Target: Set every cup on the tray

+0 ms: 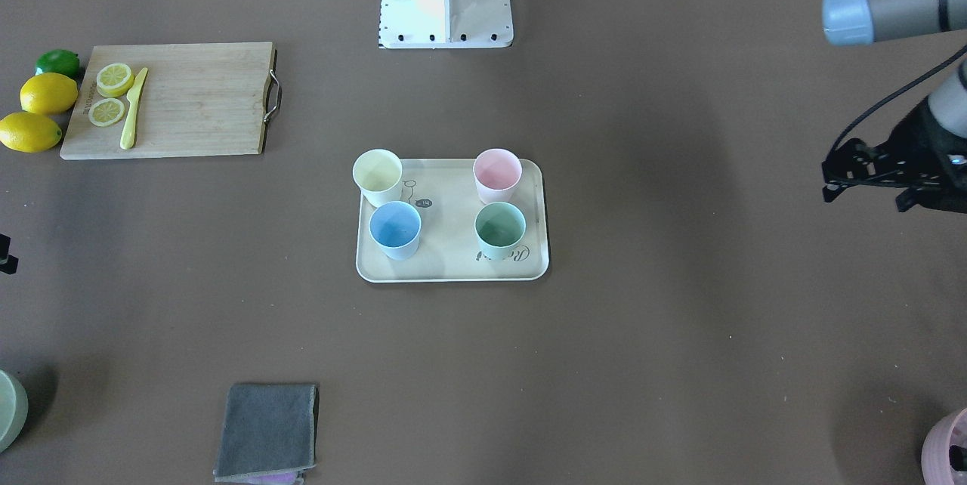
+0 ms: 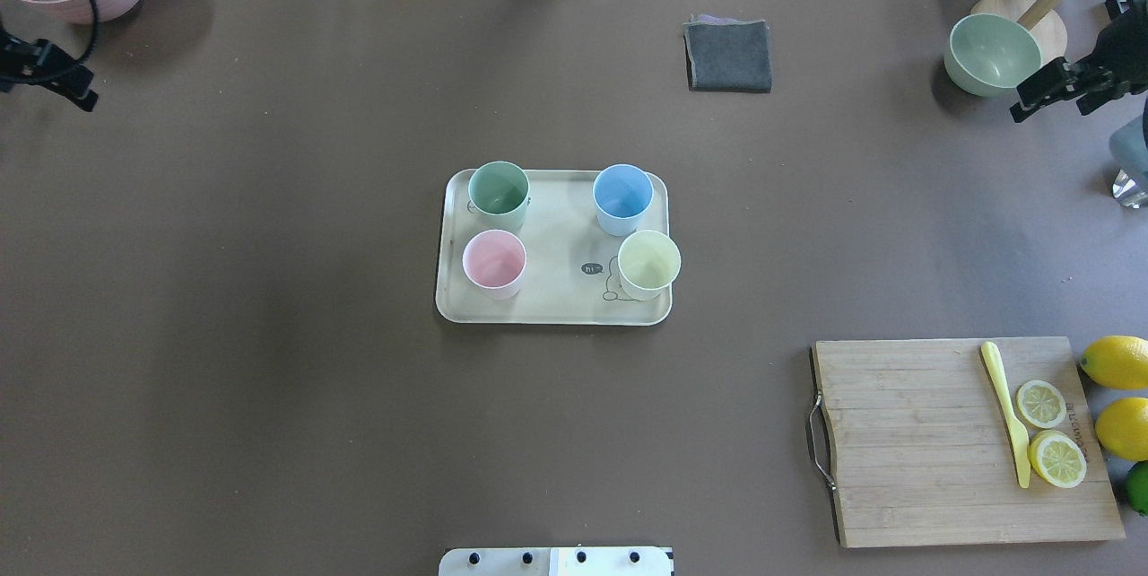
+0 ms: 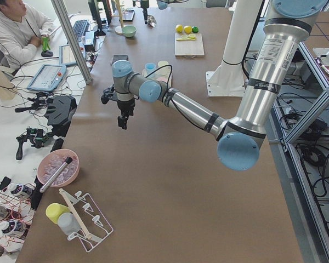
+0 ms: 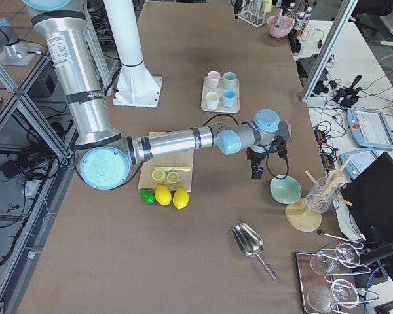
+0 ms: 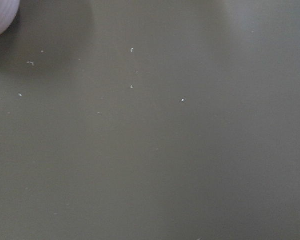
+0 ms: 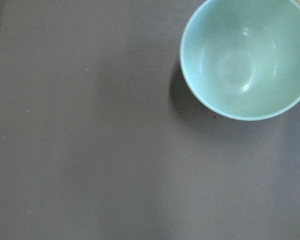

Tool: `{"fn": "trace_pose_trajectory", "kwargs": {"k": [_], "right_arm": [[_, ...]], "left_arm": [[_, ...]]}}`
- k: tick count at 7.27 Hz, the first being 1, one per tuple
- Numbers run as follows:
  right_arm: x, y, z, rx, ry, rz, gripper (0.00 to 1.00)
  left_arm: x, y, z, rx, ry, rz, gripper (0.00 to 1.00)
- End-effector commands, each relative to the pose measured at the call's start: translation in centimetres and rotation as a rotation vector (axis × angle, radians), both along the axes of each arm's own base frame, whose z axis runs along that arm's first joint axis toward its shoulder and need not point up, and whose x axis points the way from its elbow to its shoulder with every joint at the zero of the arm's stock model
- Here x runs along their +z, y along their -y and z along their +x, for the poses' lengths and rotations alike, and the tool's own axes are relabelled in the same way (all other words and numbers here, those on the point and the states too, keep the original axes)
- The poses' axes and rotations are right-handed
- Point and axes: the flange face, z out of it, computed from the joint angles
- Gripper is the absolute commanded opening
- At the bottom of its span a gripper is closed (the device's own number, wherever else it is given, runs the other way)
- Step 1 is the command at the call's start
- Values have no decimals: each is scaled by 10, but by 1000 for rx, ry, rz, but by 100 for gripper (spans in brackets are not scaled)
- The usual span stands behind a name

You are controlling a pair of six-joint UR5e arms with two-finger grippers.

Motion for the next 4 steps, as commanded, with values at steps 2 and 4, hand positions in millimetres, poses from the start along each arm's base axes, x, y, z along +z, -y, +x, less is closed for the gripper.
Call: {"fn": "trace_pose_trajectory", "kwargs": {"k": [2, 4], "right_arm": [[52, -29, 54, 2, -25, -4, 100], [52, -30, 55, -1, -26, 2, 100]], "left_arm": [[52, -24, -49, 15, 25, -17, 98], [62, -32, -56, 10, 13, -34, 98]]}}
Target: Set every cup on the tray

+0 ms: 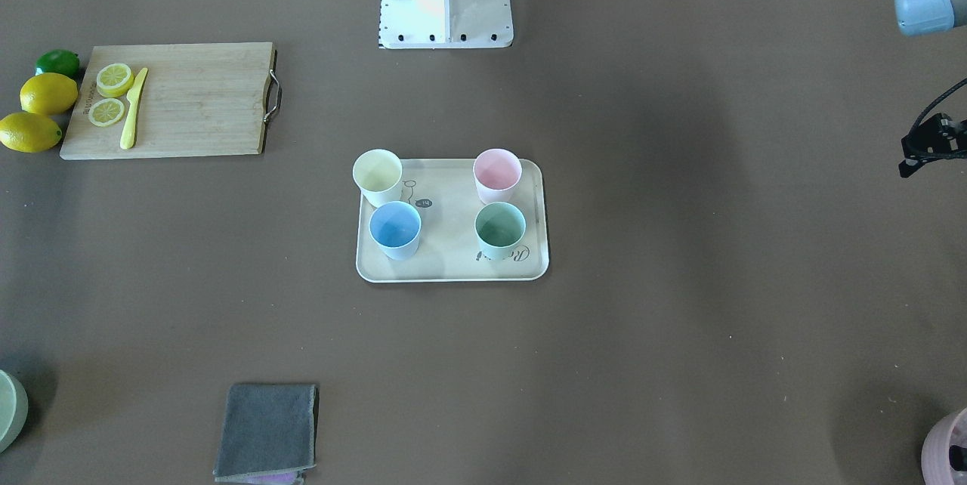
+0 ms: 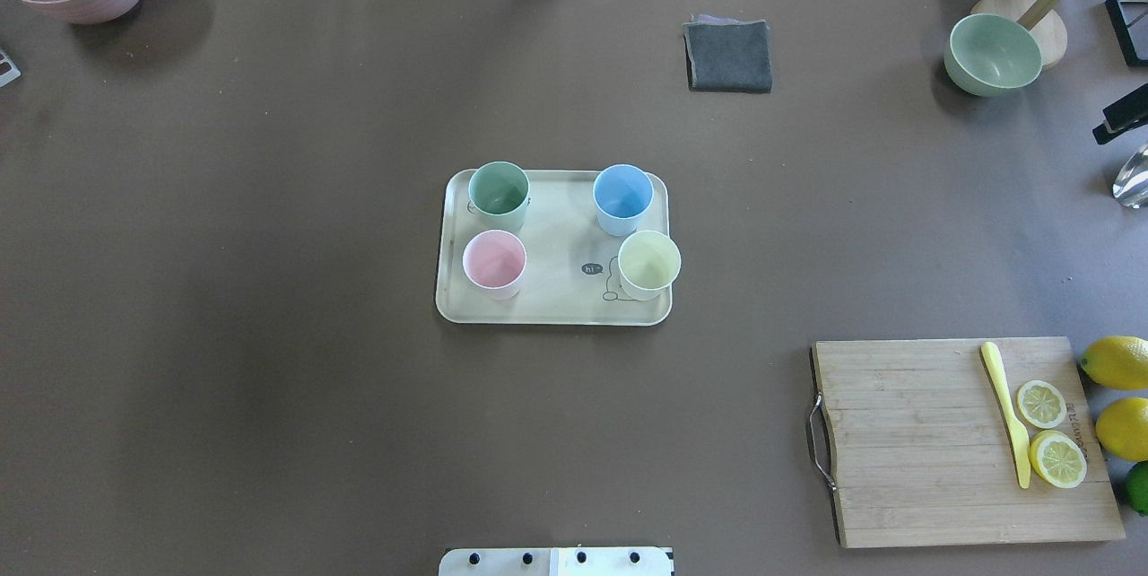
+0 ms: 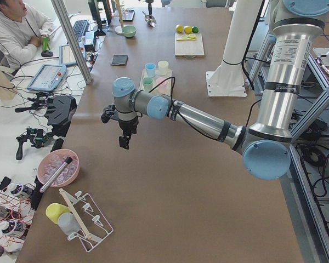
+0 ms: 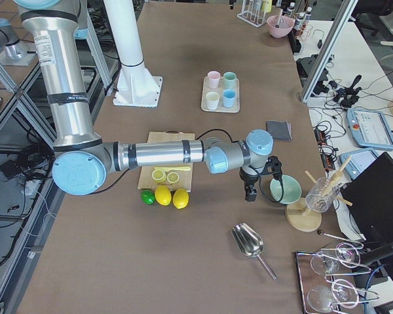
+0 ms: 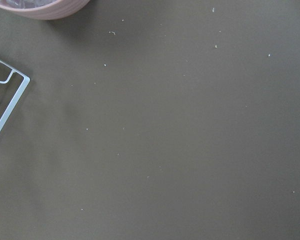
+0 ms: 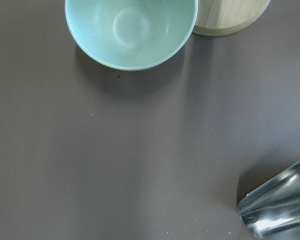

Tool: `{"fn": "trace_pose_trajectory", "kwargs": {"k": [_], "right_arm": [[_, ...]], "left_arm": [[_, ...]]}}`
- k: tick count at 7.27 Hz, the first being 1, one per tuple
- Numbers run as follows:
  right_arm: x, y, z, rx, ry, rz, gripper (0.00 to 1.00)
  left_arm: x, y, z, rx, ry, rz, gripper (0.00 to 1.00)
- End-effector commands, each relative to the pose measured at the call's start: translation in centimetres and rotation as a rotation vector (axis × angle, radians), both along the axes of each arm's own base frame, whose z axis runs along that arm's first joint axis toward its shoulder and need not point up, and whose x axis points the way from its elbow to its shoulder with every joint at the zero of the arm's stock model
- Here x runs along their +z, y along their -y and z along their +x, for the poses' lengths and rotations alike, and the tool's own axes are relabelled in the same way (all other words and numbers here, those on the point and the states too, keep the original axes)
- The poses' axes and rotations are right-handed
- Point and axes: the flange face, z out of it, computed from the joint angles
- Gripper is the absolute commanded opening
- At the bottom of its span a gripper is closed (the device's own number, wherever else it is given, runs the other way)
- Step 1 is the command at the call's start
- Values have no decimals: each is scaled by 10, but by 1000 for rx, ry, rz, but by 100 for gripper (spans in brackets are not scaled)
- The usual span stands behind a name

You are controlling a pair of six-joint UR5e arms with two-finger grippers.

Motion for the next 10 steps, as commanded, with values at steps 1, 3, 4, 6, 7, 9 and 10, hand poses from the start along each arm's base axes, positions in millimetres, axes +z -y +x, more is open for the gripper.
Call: {"fn": "trace_pose_trajectory", "kwargs": {"k": [1, 3, 4, 6, 7, 9, 10], "right_arm": [[2, -2, 2, -1, -3, 2, 100], [1, -2, 2, -1, -2, 5, 100], [1, -2, 2, -1, -2, 7, 100], [2, -3, 3, -1, -3, 7, 100], [2, -2, 4, 2, -6, 8, 100], [0, -2, 5, 4, -8, 13, 100], [0, -3, 5, 3, -4, 12, 100]], "left_arm": [[9, -7, -5, -4, -5, -15, 98], [7, -12, -10, -13, -12, -8, 98], [9, -8, -15, -27, -10, -16, 98], [-2, -6, -25, -46, -28, -3, 98], [-2, -2, -22, -42, -27, 0, 98], [-4, -2, -23, -43, -18, 9, 98], [-5, -2, -25, -45, -19, 13, 98]]}}
